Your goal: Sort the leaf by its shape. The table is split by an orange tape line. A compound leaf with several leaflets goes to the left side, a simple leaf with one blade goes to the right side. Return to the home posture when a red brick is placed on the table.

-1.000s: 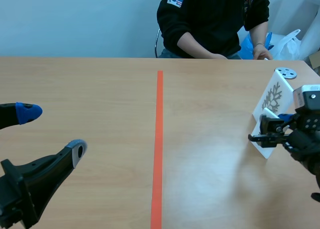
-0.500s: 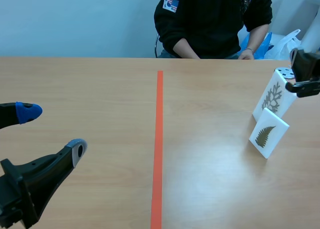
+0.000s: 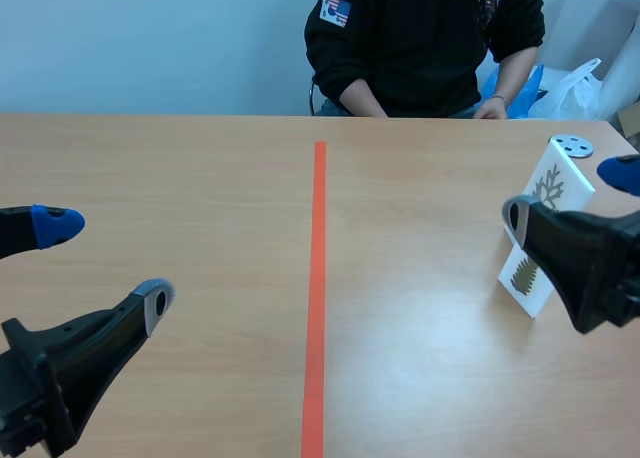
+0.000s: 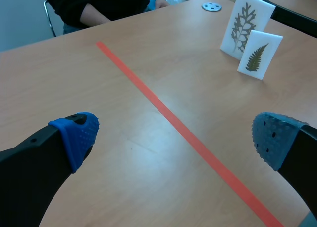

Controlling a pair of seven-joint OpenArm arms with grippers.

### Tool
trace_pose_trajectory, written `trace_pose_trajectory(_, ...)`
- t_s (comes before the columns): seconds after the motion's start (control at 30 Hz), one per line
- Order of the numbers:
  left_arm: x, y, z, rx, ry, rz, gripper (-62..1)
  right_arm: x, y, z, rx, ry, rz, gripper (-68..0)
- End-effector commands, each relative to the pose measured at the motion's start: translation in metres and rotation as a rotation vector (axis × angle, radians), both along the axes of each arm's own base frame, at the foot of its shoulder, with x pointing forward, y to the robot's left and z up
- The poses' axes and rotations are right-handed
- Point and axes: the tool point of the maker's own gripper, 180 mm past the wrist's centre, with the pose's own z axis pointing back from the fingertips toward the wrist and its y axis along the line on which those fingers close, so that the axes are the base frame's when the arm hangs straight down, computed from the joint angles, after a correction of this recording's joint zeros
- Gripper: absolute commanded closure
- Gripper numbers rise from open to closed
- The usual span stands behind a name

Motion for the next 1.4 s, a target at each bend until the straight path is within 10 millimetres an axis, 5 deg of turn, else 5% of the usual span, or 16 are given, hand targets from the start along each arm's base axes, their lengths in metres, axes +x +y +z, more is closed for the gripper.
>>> trace_pose_trajectory(0.0, 0.003, -0.001, 0.009, -0.021, -0.028, 0.008, -62.3, -0.003, 0.007, 0.009, 0.016, -0.018, 0.019, -67.9)
trace_pose_trajectory(0.2, 0.003, -0.001, 0.009, -0.020, -0.027, 0.008, -62.3, -0.017, 0.013, 0.002, 0.028, 0.027, 0.019, -67.9)
trace_pose_trajectory(1.37, 0.001, -0.001, 0.000, 0.009, 0.013, 0.004, -62.3, -0.015, 0.012, 0.005, 0.045, 0.011, 0.001, -67.9)
